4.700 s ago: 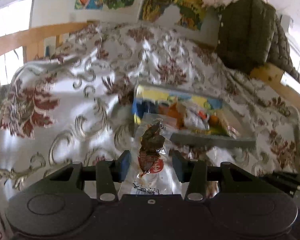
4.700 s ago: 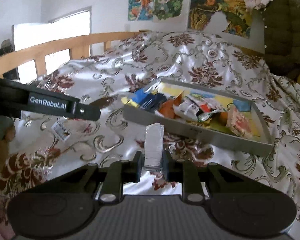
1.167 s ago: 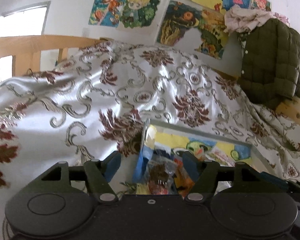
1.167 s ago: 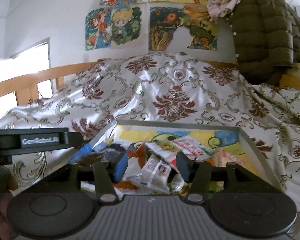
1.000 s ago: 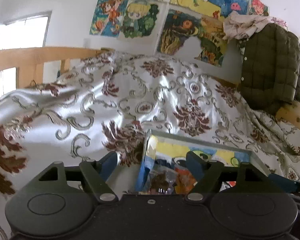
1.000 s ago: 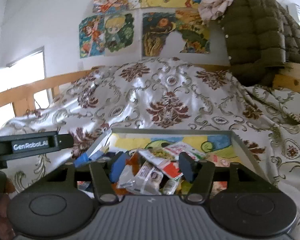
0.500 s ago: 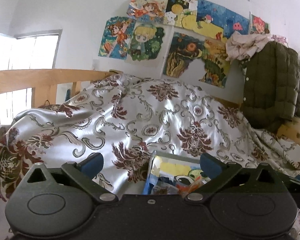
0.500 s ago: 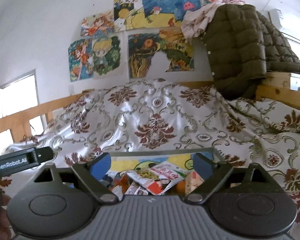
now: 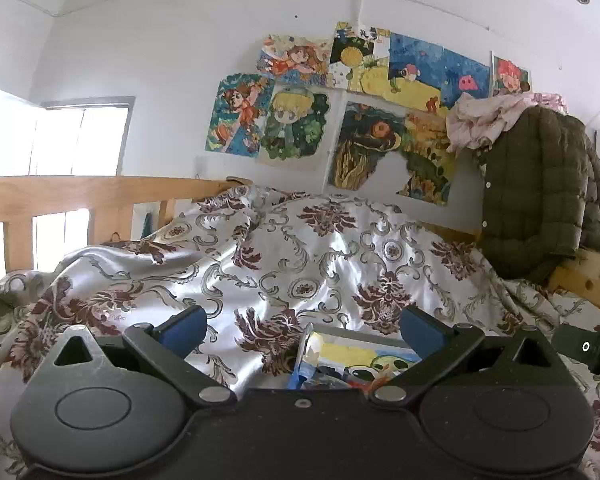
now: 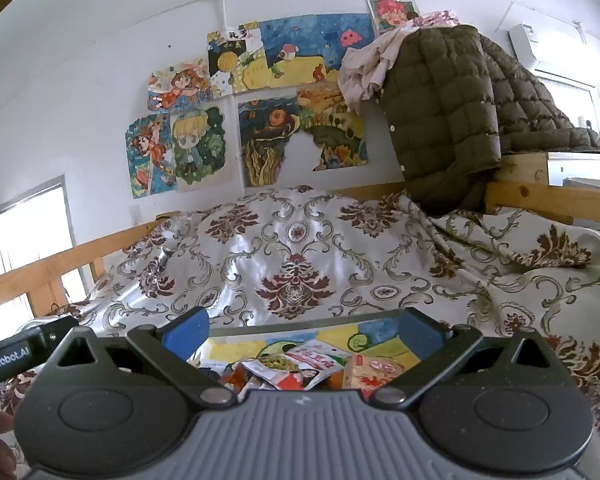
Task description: Organize snacks
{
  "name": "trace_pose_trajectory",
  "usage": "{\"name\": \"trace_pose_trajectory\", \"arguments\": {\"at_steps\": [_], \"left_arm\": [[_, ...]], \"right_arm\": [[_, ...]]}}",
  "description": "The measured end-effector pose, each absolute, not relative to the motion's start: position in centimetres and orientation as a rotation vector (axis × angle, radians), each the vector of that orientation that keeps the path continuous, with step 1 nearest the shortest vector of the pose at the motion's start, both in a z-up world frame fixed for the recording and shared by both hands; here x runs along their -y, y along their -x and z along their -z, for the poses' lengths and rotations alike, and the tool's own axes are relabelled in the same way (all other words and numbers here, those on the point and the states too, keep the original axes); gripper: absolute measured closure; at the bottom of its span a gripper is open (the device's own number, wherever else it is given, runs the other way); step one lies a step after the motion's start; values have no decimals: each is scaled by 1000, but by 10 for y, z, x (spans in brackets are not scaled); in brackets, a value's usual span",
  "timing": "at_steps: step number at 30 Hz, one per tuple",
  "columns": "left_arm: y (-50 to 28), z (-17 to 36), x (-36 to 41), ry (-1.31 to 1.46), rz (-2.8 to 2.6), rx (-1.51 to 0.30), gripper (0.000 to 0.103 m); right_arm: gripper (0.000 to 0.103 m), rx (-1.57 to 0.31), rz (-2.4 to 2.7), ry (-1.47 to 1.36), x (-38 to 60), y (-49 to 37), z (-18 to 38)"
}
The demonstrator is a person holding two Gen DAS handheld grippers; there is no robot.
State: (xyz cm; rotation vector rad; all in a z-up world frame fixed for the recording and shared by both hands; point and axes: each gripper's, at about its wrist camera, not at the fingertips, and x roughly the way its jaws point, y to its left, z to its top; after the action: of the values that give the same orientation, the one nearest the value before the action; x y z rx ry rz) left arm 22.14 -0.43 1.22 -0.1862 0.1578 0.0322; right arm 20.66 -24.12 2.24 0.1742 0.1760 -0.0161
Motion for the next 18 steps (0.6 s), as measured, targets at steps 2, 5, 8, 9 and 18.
{"name": "trace_pose_trajectory", "arguments": {"at_steps": [2,5,8,9,18], "left_arm": [[-214,-13,5,183,-35,-157,1],[-201,-11,7,176,-45,-155,1],[-189,-9,8,167,-50,-166,1],[-185,-8,9,166,-51,-169,1],[-150,-7,15,155,-49,-195,1]], "right_arm": [[0,-168,4,-181,244,-199,-22],[0,-169,-1,-177,246,-190,-21],[0,-172,-5,-166,245,-177,-20],[0,-175,-6,-161,245,-173,-19],[0,-212,-4,-149,242,-138,-13]]}}
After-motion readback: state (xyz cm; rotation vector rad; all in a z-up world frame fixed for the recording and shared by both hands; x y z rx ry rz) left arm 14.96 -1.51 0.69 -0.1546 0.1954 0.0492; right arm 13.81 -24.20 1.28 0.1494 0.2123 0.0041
